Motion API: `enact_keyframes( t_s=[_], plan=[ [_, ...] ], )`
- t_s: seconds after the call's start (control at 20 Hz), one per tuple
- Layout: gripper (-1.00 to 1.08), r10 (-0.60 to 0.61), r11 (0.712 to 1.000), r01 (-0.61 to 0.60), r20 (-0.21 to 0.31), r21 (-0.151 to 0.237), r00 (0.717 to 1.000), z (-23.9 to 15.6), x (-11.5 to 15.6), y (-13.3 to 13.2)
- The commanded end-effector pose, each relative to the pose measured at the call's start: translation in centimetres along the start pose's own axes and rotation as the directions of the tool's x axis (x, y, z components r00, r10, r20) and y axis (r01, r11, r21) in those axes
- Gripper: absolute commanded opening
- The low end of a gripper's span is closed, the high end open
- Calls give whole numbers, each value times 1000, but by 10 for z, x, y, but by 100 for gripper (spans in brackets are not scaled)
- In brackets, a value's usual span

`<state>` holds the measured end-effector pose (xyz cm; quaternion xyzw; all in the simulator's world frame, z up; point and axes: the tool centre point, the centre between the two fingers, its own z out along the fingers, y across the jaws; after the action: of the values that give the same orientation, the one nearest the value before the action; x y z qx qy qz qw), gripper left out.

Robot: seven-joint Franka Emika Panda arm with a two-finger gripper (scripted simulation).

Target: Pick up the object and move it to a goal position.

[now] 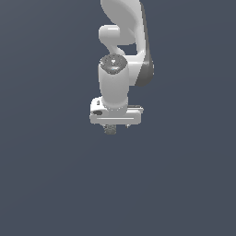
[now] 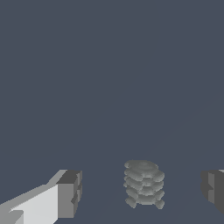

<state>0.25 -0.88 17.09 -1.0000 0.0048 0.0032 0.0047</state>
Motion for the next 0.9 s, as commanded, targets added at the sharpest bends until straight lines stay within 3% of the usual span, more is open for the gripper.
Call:
enact_keyframes(
  t_s=[0.0, 0.4, 0.85],
  plan=[
    [100, 0, 1000, 0, 0, 0, 1000, 0, 0, 0],
    [100, 51, 998, -52, -52, -19, 997, -21, 13, 27],
    [100, 24, 999, -25, -49, -20, 998, -18, 12, 27]
  ],
)
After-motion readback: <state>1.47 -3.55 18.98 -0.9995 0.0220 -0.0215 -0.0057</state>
